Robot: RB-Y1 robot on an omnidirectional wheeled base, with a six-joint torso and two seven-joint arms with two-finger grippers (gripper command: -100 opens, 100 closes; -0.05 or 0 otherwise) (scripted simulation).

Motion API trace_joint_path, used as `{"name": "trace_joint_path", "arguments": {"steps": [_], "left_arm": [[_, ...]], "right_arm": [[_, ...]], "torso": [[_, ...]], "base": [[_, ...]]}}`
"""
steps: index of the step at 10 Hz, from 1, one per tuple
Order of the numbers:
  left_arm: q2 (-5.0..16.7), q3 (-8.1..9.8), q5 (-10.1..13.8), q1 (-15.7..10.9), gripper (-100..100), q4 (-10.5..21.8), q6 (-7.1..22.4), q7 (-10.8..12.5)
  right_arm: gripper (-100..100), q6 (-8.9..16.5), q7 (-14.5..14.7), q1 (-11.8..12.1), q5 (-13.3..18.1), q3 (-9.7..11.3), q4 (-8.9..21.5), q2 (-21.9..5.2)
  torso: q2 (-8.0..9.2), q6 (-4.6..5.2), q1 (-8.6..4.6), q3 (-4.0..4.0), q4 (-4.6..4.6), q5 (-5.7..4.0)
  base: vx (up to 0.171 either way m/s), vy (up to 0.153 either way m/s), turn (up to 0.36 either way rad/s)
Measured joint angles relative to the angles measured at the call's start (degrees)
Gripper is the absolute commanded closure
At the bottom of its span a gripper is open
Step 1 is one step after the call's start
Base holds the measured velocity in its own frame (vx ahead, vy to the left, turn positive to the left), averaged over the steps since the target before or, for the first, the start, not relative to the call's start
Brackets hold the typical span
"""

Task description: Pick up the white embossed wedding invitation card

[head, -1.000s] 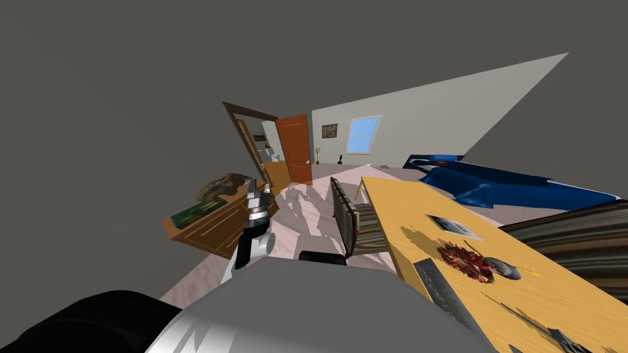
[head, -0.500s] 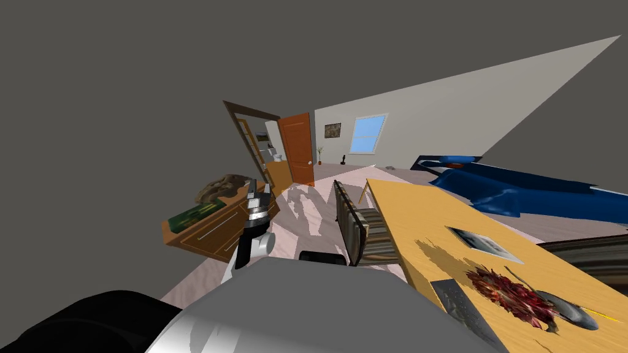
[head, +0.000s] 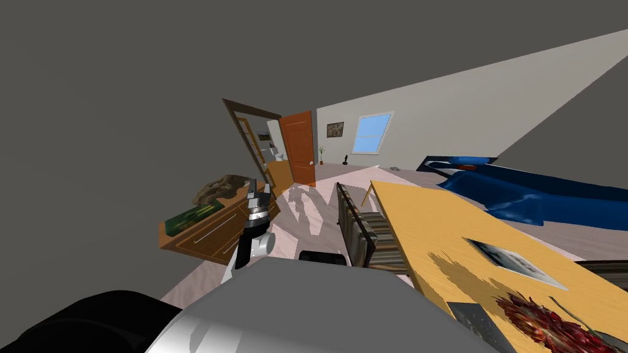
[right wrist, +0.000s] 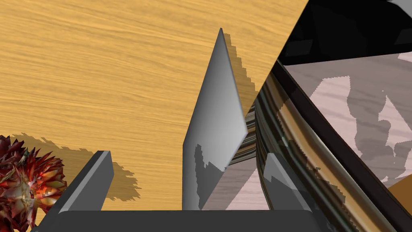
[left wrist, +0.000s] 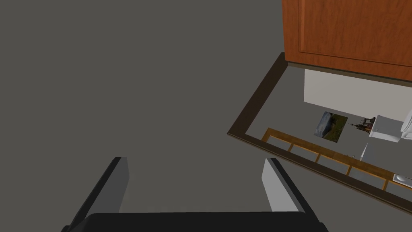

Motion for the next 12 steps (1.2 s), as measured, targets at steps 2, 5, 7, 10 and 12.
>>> {"name": "trace_joint_path", "arguments": {"steps": [2,5,7,10,12], "left_arm": [[0.00,0.00,0.00,0.00,0,0.00,0.00,0.00],[0.00,-0.01,0.00,-0.03,0,0.01,0.01,0.00],[0.00,-0.01,0.00,-0.03,0,0.01,0.01,0.00],[0.00,0.00,0.00,-0.01,0,0.01,0.01,0.00],[0.00,0.00,0.00,-0.01,0,0.00,0.00,0.00]], "right_arm": [[0,0.40,-0.77,1.82,-0.34,-0.10,-0.97,-1.31],[-100,0.74,-2.15,0.11,-0.58,1.14,0.57,-0.49],[-100,1.30,-3.95,-1.36,-1.07,2.32,2.00,0.47],[100,2.58,-6.50,-3.08,-1.70,3.85,3.29,1.62],[100,2.40,-6.49,-3.09,-1.71,3.87,3.16,1.68]], "torso": [[0.16,0.01,0.01,0.08,0.03,0.00],[0.75,-0.04,-0.01,0.43,0.17,-0.02],[1.03,0.03,0.07,0.60,0.24,0.00],[0.82,0.09,-0.02,0.50,0.21,-0.01],[0.55,0.09,-0.28,0.32,0.12,-0.06]], "base": [[0.025,0.003,0.005],[-0.126,0.011,0.310],[-0.172,0.046,0.252],[-0.090,0.023,0.144],[-0.004,0.004,-0.001]]}}
